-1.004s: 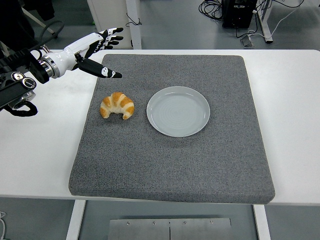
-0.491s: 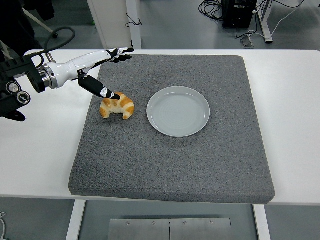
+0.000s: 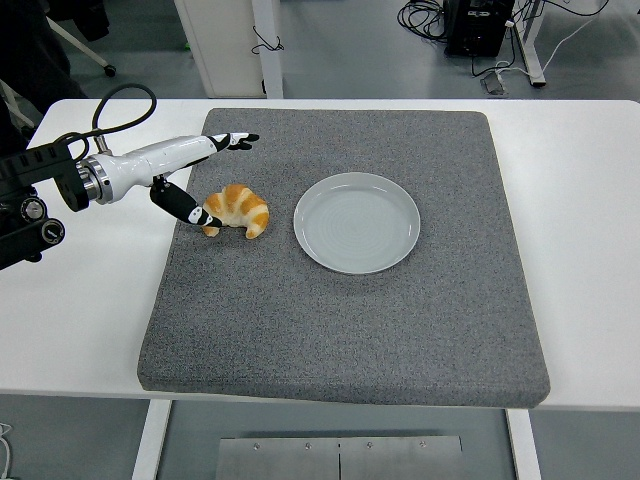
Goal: Place the bread on the plate
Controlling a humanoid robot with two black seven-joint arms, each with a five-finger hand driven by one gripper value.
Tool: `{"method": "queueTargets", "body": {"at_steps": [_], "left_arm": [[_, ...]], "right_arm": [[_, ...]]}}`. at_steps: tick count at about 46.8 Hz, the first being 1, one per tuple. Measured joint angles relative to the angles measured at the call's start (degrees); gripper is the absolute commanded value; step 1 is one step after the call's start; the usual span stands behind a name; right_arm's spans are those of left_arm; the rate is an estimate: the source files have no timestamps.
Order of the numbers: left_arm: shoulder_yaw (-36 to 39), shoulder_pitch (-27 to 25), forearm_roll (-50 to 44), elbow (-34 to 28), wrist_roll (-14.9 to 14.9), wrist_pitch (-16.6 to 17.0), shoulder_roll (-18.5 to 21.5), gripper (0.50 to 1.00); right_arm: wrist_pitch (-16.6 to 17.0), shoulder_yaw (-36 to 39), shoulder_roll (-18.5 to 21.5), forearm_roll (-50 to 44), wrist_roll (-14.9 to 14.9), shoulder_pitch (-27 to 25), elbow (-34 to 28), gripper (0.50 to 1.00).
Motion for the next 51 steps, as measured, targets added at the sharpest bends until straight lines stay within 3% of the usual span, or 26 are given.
{"method": "queueTargets", "body": {"at_steps": [14, 27, 51], "left_arm": [[5.37, -0.30, 0.60, 0.75, 0.13, 7.04, -0.94, 0.966], [5.66, 0.11, 0.60, 3.24, 2.80, 7.63, -3.60, 0.966], [6.83, 0.89, 0.60, 10.52, 3.61, 8.69, -8.20, 0.966]], "right_arm": [[0.00, 0.00, 0.00, 0.00, 0.00, -0.02, 0.01, 1.000], [0.01, 0.00, 0.00, 0.00, 0.00, 0.05, 0.01, 1.000], [0.01, 0.00, 0.00, 0.00, 0.00, -0.02, 0.01, 1.000]]}}
